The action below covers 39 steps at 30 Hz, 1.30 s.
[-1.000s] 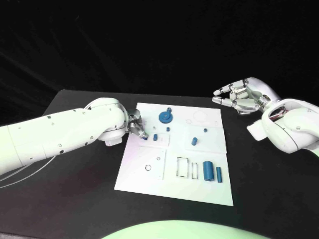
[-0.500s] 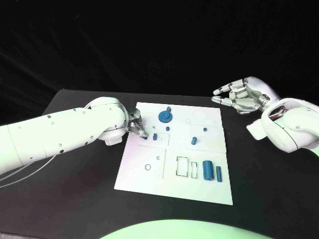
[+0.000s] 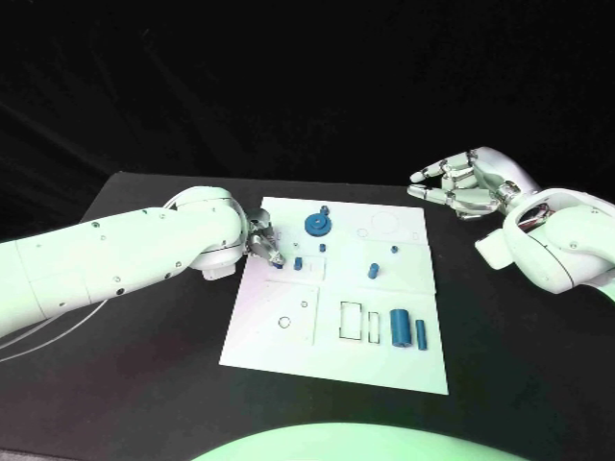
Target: Assemble the parts on the task board
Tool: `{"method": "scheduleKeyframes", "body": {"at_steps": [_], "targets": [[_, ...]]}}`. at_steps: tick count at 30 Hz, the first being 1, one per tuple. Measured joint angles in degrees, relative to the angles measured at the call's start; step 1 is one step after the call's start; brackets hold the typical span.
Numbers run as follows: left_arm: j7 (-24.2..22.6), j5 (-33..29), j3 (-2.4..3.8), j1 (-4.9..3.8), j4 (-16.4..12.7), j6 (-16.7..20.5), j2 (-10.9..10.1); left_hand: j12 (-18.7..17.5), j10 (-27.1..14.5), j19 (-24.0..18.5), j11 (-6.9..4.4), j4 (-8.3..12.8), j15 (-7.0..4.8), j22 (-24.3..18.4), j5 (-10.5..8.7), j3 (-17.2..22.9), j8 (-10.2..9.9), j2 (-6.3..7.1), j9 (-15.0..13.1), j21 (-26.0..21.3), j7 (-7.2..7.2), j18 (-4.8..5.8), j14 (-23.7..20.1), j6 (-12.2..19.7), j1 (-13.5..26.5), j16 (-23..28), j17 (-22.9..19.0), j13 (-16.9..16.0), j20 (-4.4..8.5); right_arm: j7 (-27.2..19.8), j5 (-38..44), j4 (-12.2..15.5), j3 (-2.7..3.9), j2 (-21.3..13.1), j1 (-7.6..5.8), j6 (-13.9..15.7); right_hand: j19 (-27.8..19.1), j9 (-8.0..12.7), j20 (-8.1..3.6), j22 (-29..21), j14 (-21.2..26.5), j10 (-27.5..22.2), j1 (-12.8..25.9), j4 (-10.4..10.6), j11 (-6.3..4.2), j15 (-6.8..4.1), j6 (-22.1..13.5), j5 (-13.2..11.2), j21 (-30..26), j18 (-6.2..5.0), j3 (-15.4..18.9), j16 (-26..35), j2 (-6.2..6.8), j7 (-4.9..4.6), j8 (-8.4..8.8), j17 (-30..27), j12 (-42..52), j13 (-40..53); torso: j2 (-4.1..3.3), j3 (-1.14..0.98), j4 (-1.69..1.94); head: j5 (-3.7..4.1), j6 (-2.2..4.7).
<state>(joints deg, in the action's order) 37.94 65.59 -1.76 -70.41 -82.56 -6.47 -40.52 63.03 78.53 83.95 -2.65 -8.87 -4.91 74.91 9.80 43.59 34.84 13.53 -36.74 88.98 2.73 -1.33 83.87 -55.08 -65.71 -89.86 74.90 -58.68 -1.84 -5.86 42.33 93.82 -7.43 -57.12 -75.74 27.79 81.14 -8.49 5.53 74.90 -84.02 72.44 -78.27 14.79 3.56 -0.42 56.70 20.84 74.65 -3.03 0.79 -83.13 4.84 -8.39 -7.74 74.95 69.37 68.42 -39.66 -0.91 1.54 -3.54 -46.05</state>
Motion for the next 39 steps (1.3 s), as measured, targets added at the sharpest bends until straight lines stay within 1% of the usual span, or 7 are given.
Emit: {"method": "scheduleKeyframes", "body": {"at_steps": [6, 9, 13, 20, 30, 35, 39], "targets": [[0.3, 0.0, 0.00, -0.01, 0.1, 0.0, 0.1, 0.0, 0.0, 0.0, 0.00, 0.5, -0.22, 0.0, -0.23, 0.2, 0.1, 0.00, 0.2, 0.0, -0.28, 0.01, 0.2, -0.3, 1.2, 0.0, 0.0, -0.1, 0.00, 0.0, 0.0, 0.0, 0.00, -0.1, 0.00, 0.0, 0.0, 0.0, 0.00, 0.0, 0.0, 0.0, 0.0, 0.0, 0.00, 0.00, 0.0, 0.0, 0.0, 0.00, 0.0, 0.0, 0.00, 0.00, 0.00, 0.0, 0.0, -0.1, 0.00, -0.01, 0.00, 0.13, -0.04], [0.4, 0.0, 0.00, -0.01, 0.2, 0.0, 0.1, 0.1, 0.2, 0.0, -0.20, -0.4, -0.22, 0.0, -0.55, -1.4, 0.3, 0.27, 0.4, 0.0, -0.52, 0.01, 0.2, -0.5, 1.5, 0.0, 0.0, -0.1, 0.00, 0.0, 0.0, 0.1, 0.00, -0.1, 0.00, 0.0, 0.0, 0.0, 0.00, 0.0, 0.0, 0.0, 0.0, 0.0, 0.00, 0.00, 0.0, 0.0, 0.0, 0.00, 0.0, 0.0, 0.00, 0.00, 0.00, 0.0, 0.0, -0.1, -0.01, 0.02, 0.01, 0.14, -0.09], [0.6, 0.0, -0.01, 0.00, 0.2, 0.1, 0.1, 0.4, 0.6, 0.0, -0.59, -1.6, -0.22, 0.0, -0.54, -3.9, 0.4, 0.13, 0.8, 0.2, -1.45, 0.00, 0.2, -1.4, 1.7, 0.0, 0.0, -0.2, 0.00, 0.0, 0.0, 0.1, 0.00, -0.1, 0.00, 0.0, 0.0, 0.0, 0.00, 0.0, 0.0, 0.0, 0.0, 0.0, 0.00, 0.00, 0.0, 0.0, 0.0, 0.00, 0.0, 0.0, 0.00, 0.00, 0.00, 0.0, 0.0, -0.1, -0.01, 0.03, 0.02, 0.19, -0.12], [0.8, -0.1, -0.06, 0.05, 0.2, 0.0, 0.2, 0.4, 0.6, 0.0, -0.60, -3.0, -0.42, 0.0, -0.54, -7.0, 0.4, 0.44, 1.2, 0.2, -2.35, 0.01, 0.0, -2.3, 2.1, 0.0, 0.0, -0.3, 0.00, 0.0, 0.0, 0.1, 0.00, -0.1, 0.00, 0.0, 0.0, 0.0, 0.00, 0.0, 0.0, 0.0, 0.0, 0.0, 0.00, 0.00, 0.0, 0.0, 0.0, 0.00, 0.0, 0.0, 0.00, 0.00, 0.00, 0.0, 0.0, -0.1, -0.01, 0.03, 0.02, 0.20, -0.21], [1.1, -0.1, -0.07, 0.05, 0.3, -0.1, 0.3, 0.7, 0.6, 0.0, -0.60, -4.1, -0.42, 0.0, -0.54, -9.6, 0.9, 0.42, 1.7, 0.2, -2.45, 0.01, 0.0, -2.9, 2.0, 0.0, 0.0, -0.4, 0.00, 0.0, 0.0, 0.2, 0.00, -0.2, 0.00, 0.0, 0.0, 0.0, 0.00, 0.0, 0.0, 0.0, 0.0, 0.2, 0.00, 0.00, 0.0, 0.0, 0.0, 0.00, 0.2, 0.0, 0.00, 0.00, 0.00, 0.0, 0.0, -0.1, -0.01, 0.03, 0.02, 0.25, -0.26], [1.3, -0.1, -0.09, 0.08, 0.5, -0.1, 0.3, 0.7, 0.6, 0.0, -0.60, -5.1, -0.42, 0.0, -0.54, -12.4, 0.9, 0.41, 2.2, 0.2, -2.54, 0.00, 0.0, -3.0, 2.0, 0.0, 0.0, -0.4, 0.00, 0.0, 0.0, 0.2, 0.00, -0.2, 0.00, 0.0, 0.0, 0.0, 0.00, 0.0, 0.0, 0.0, 0.0, 0.2, 0.00, 0.00, 0.0, 0.0, -0.3, 0.00, 0.2, 0.0, 0.00, 0.00, 0.00, 0.0, 0.0, -0.2, -0.01, 0.03, 0.02, 0.29, -0.27], [1.4, -0.2, -0.09, 0.08, 0.7, -0.1, 0.3, 0.7, 0.6, 0.0, -0.60, -6.2, -0.41, 0.0, -0.54, -15.0, 0.9, -0.14, 2.5, 0.2, -2.54, 0.00, 0.0, -3.0, 1.5, 0.0, 0.0, -0.4, 0.00, 0.0, 0.0, 0.3, 0.00, -0.3, 0.00, 0.0, 0.0, 0.0, 0.00, 0.0, 0.0, 0.0, 0.0, 0.2, 0.00, 0.00, 0.0, 0.0, -0.3, 0.00, 0.2, 0.0, 0.00, 0.00, 0.00, 0.0, 0.0, -0.2, 0.00, 0.03, 0.03, 0.29, -0.26]]}}
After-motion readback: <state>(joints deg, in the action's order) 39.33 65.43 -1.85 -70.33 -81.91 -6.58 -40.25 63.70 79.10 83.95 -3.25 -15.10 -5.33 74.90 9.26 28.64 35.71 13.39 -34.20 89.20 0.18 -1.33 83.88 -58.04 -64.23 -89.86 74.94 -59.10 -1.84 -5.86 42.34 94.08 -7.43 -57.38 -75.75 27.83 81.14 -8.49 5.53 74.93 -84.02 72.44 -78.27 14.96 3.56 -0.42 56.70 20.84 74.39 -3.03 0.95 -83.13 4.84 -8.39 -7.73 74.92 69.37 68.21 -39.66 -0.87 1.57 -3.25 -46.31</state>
